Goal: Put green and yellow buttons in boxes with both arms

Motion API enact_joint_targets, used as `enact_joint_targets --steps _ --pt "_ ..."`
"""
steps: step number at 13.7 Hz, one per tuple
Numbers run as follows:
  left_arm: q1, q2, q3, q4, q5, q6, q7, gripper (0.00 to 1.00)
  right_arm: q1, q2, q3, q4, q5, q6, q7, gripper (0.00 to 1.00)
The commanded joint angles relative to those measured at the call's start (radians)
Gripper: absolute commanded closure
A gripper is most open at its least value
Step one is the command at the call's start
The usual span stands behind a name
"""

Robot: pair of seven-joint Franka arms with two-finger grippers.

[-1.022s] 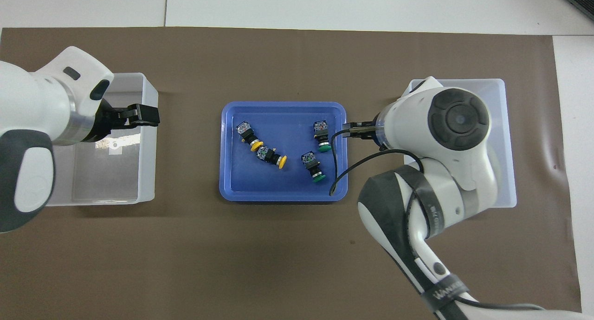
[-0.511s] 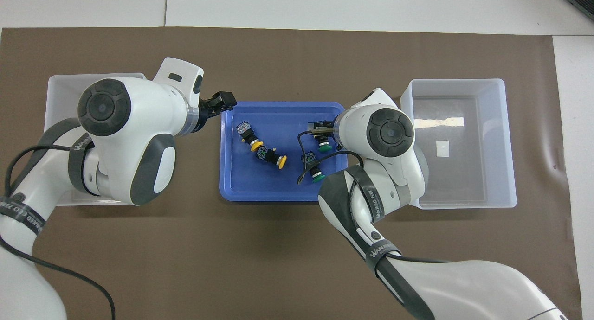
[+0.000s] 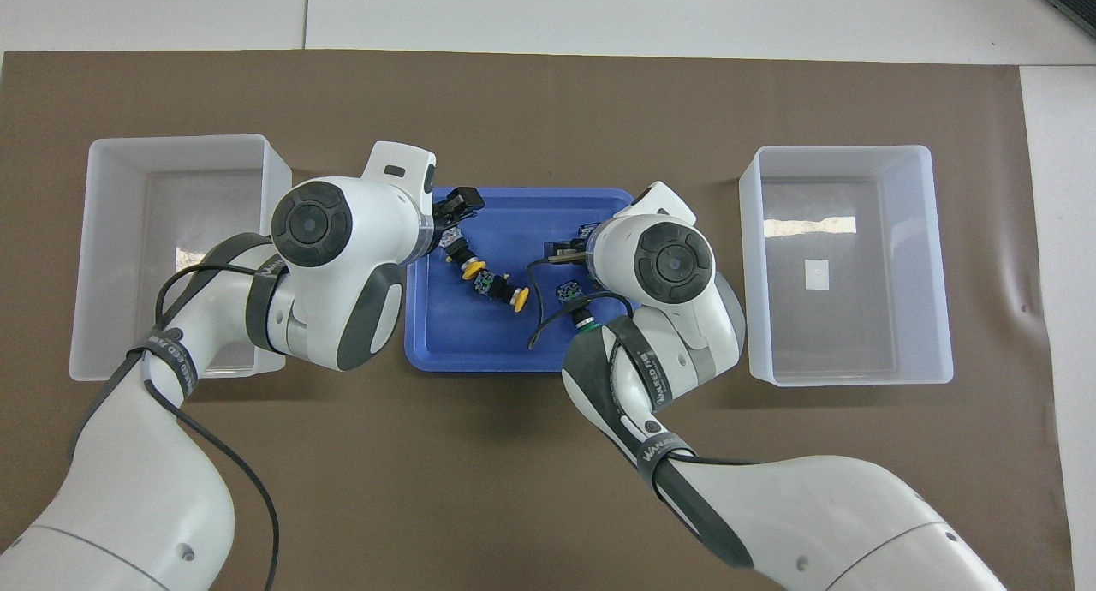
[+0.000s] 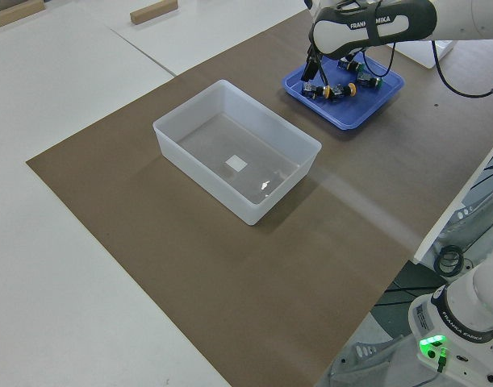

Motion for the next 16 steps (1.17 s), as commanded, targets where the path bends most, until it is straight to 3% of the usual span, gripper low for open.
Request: enact_joint_targets --steps 1,4,5,8,9,10,11,13,15,16 --pt "-0.026 0.013 0.019 -0.014 -0.018 0.028 -0.010 0.00 -0.002 0.019 0.011 0.017 0.030 0.013 -0.042 0.00" --pt "-0.026 0.027 0.019 -0.017 -0.016 0.034 -0.008 0.00 0.002 0.024 0.014 0.008 0.030 0.011 -0.049 0.00" --pt "-0.038 0.039 0.019 -0.024 -0.016 0.034 -0.011 0.00 0.002 0.024 0.014 0.005 0.030 0.001 -0.068 0.05" --pt "-0.054 0.042 0.020 -0.061 -0.016 0.077 -0.011 0.00 -0.001 0.024 0.014 0.005 0.030 -0.003 -0.121 0.61" --pt "-0.054 0.042 0.020 -0.070 -0.016 0.088 -0.010 0.00 -0.001 0.024 0.014 0.005 0.032 -0.006 -0.121 0.85" --pt "-0.054 0.042 0.020 -0.081 -0.016 0.091 -0.010 0.00 0.001 0.024 0.014 0.006 0.030 -0.010 -0.116 1.00" --pt "-0.055 0.042 0.020 -0.089 -0.015 0.095 -0.010 0.02 0.004 0.024 0.014 0.011 0.032 -0.018 -0.113 1.00" --pt "-0.054 0.042 0.020 -0.087 -0.013 0.097 -0.005 0.30 0.002 0.021 0.014 0.028 0.032 -0.039 -0.113 1.00" --pt "-0.046 0.044 0.022 -0.080 -0.001 0.097 0.019 0.68 -0.007 -0.010 0.013 0.054 0.033 -0.110 -0.111 1.00" --pt "-0.045 0.044 0.022 -0.077 -0.001 0.095 0.033 0.81 -0.016 -0.045 0.013 0.069 0.035 -0.157 -0.110 1.00"
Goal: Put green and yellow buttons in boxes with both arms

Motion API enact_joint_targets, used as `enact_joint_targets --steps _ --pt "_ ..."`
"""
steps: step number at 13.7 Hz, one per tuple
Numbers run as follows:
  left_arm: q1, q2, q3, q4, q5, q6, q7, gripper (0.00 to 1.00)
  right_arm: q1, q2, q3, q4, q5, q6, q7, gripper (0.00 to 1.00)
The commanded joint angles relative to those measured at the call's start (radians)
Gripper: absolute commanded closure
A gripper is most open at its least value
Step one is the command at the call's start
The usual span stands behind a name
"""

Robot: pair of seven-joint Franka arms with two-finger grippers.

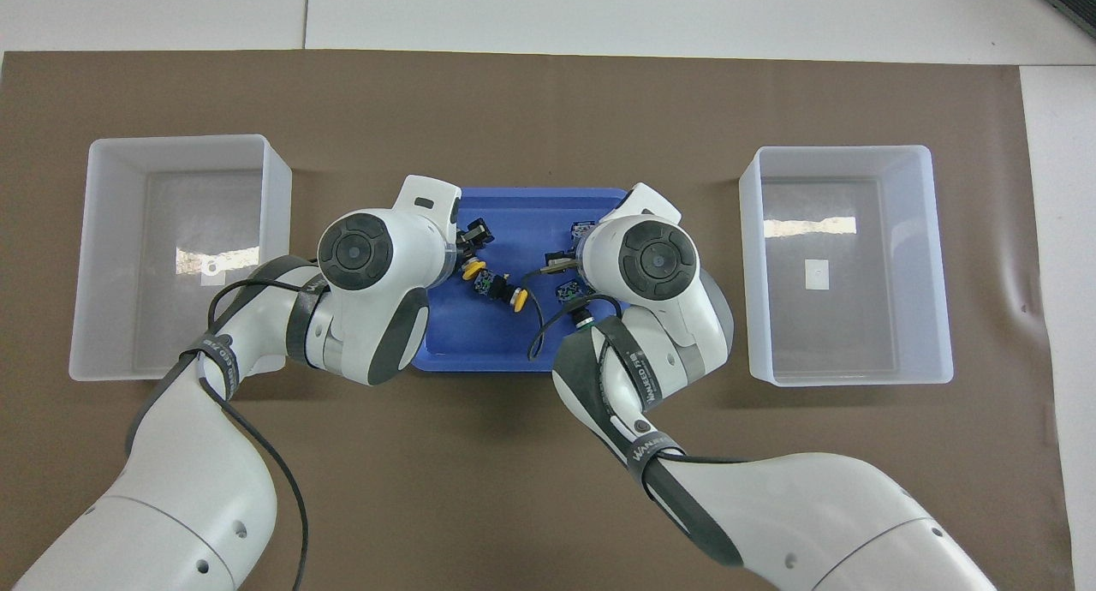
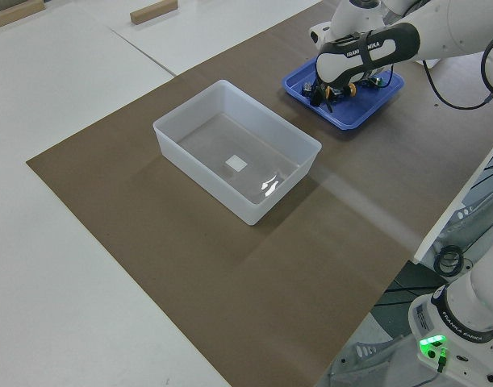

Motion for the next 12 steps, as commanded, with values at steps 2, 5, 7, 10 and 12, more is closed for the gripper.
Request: enact_joint_targets --steps 2,5,7,10,12 --pt "-0.007 -0.003 0.012 -0.012 0.014 0.017 0.036 1.00 -0.071 -0.122 0.005 0.053 0.044 -0.203 -0.036 1.00" --pt "-0.001 0.001 0.014 0.058 0.016 -0.054 0.036 1.00 -0.166 -0.199 0.005 0.053 0.044 -0.317 -0.120 1.00" --pt "0.010 0.026 0.019 0.167 0.022 -0.194 0.038 1.00 -0.236 -0.220 0.003 0.053 0.044 -0.360 -0.229 1.00" --pt "0.066 0.067 0.017 0.354 0.086 -0.395 0.050 1.00 -0.348 -0.231 0.003 0.019 0.044 -0.365 -0.427 1.00" --pt "0.119 0.066 0.016 0.437 0.091 -0.512 0.102 1.00 -0.422 -0.233 0.003 -0.011 0.044 -0.333 -0.576 1.00"
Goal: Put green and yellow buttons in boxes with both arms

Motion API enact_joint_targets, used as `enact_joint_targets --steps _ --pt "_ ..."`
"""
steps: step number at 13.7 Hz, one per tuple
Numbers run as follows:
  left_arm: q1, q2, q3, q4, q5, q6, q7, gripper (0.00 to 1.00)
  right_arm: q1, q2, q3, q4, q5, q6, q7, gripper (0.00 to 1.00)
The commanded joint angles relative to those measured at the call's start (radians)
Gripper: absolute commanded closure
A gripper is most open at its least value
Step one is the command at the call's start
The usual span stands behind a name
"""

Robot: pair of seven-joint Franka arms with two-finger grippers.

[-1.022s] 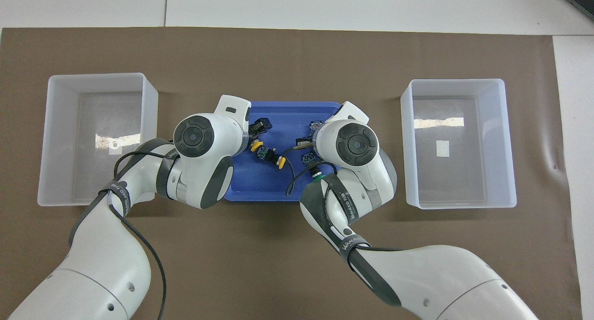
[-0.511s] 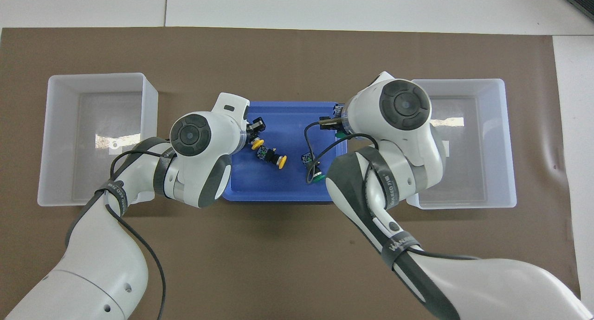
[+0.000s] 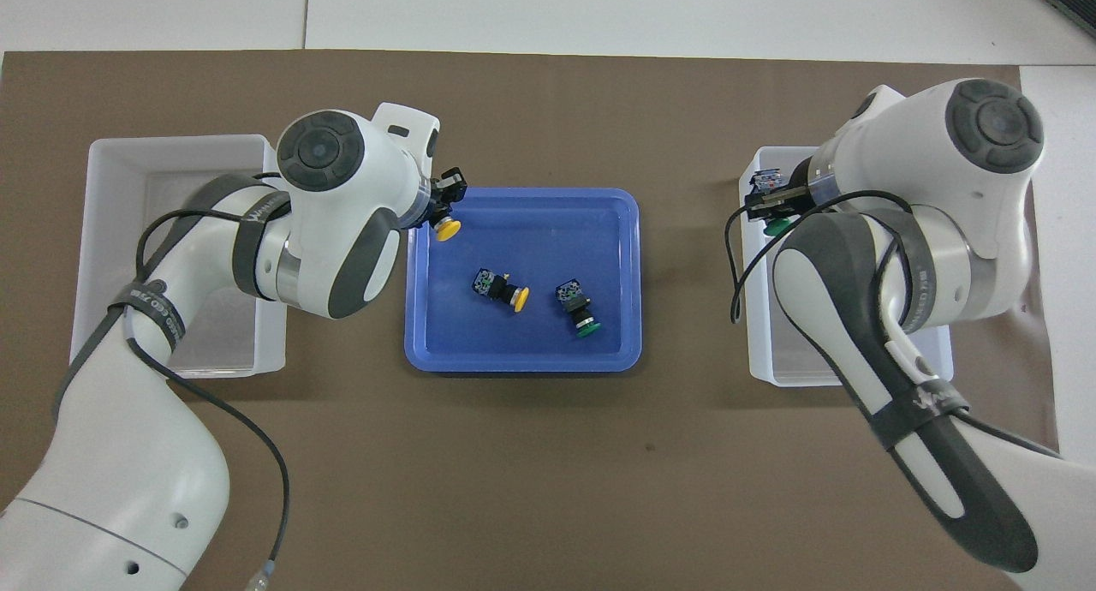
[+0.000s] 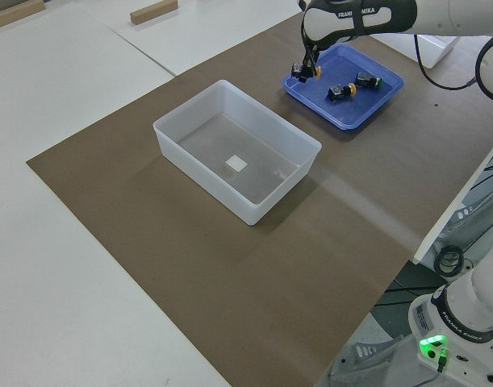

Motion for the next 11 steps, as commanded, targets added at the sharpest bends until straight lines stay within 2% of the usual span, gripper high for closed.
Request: enact_joint_targets --steps 1,4,6,7,8,9,10,11 --pt "0.085 0.026 -0.009 0.134 0.015 -0.141 0.116 1.00 -0.093 -0.017 0.013 -0.079 0.024 0.072 -0.203 1.00" --pt "0.203 -0.030 -0.009 0.136 0.011 -0.229 0.327 1.00 -0.170 0.000 0.012 -0.203 0.024 0.241 -0.407 1.00" --pt "0.297 -0.037 -0.004 0.136 0.011 -0.249 0.511 1.00 -0.180 0.010 0.012 -0.265 0.024 0.330 -0.455 1.00" --pt "0.340 -0.039 -0.004 0.134 0.009 -0.252 0.597 1.00 -0.181 0.014 0.012 -0.280 0.024 0.347 -0.455 0.94" --pt "0.375 -0.044 -0.002 0.133 0.012 -0.258 0.671 1.00 -0.179 0.013 0.012 -0.291 0.024 0.347 -0.452 0.79" --pt "0.405 -0.047 -0.002 0.125 0.015 -0.266 0.737 1.00 -0.179 0.014 0.012 -0.293 0.024 0.349 -0.452 0.59" --pt "0.429 -0.056 -0.001 0.105 0.015 -0.267 0.780 1.00 -0.181 0.017 0.012 -0.293 0.024 0.349 -0.451 0.46" --pt "0.448 -0.071 0.001 0.064 0.015 -0.258 0.811 1.00 -0.179 0.017 0.012 -0.293 0.024 0.350 -0.443 0.20"
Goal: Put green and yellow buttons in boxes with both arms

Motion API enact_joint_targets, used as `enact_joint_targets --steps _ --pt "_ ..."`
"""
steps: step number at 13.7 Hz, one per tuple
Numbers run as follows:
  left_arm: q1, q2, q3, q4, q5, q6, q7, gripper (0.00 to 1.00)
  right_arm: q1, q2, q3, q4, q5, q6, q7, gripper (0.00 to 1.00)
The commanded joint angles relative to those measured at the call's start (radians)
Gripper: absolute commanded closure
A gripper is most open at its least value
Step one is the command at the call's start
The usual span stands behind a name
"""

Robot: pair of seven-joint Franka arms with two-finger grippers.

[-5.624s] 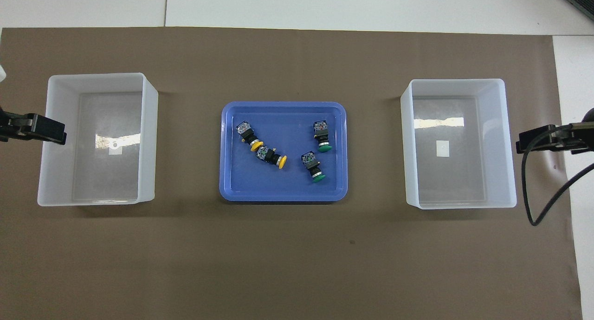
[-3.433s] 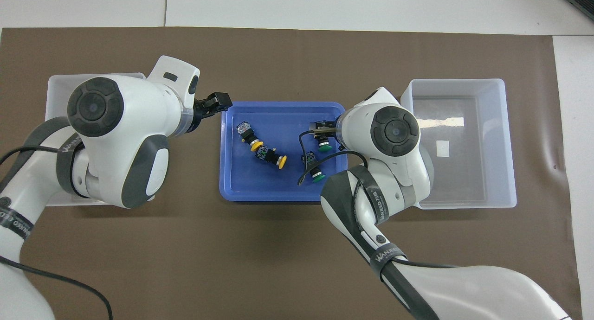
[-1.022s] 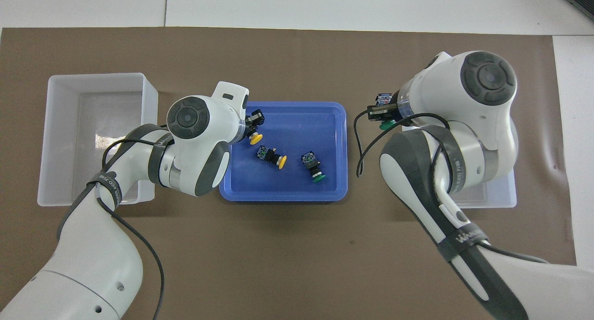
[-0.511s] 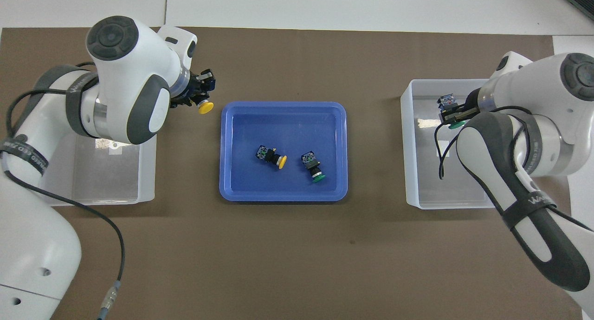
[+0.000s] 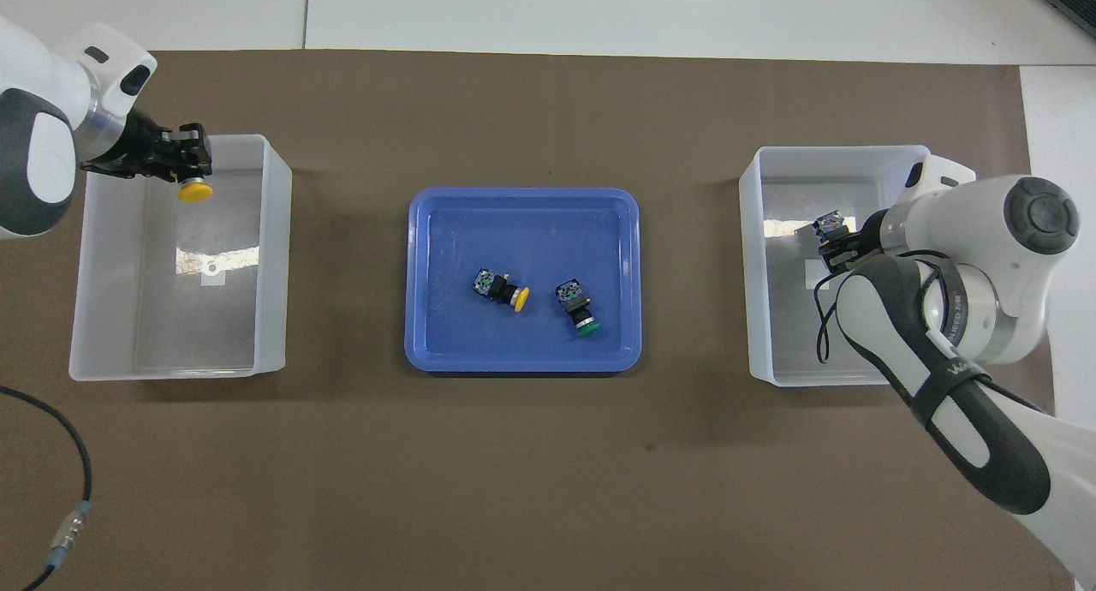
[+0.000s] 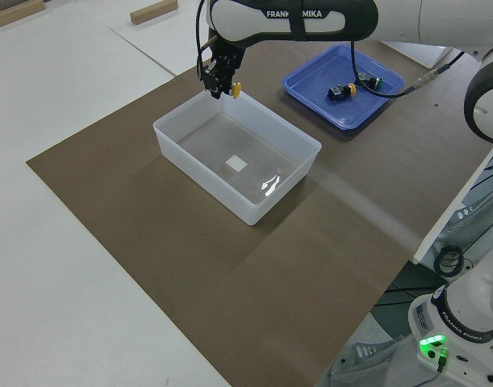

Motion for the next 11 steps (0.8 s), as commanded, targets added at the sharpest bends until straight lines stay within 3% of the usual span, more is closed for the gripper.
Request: enact_joint_targets --steps 1,3,5,7,8,10,11 --pt "0.026 -0.065 -0.007 -0.113 0.013 -0.005 0.080 1.00 -0.005 -0.015 0.007 -0.014 0.023 0.016 -0.013 0.00" --pt "0.014 -0.108 -0.007 -0.217 0.013 0.027 0.086 1.00 0.001 -0.023 0.010 0.021 0.023 -0.001 0.004 0.00" --pt "0.008 -0.142 -0.008 -0.330 0.013 0.151 0.086 1.00 0.018 -0.052 0.019 0.080 0.026 -0.084 0.010 0.00" --pt "0.008 -0.169 -0.008 -0.432 0.013 0.268 0.086 0.69 0.050 -0.058 0.034 0.159 0.065 -0.193 0.096 0.00" --pt "0.006 -0.171 -0.010 -0.441 0.013 0.280 0.086 0.60 0.078 -0.058 0.039 0.193 0.077 -0.233 0.158 0.00" --pt "-0.011 -0.171 -0.008 -0.431 0.013 0.256 0.085 0.19 0.142 -0.056 0.048 0.203 0.079 -0.226 0.273 0.00" --pt "-0.014 -0.169 -0.008 -0.416 0.013 0.232 0.085 0.08 0.187 -0.056 0.050 0.203 0.079 -0.220 0.356 0.00"
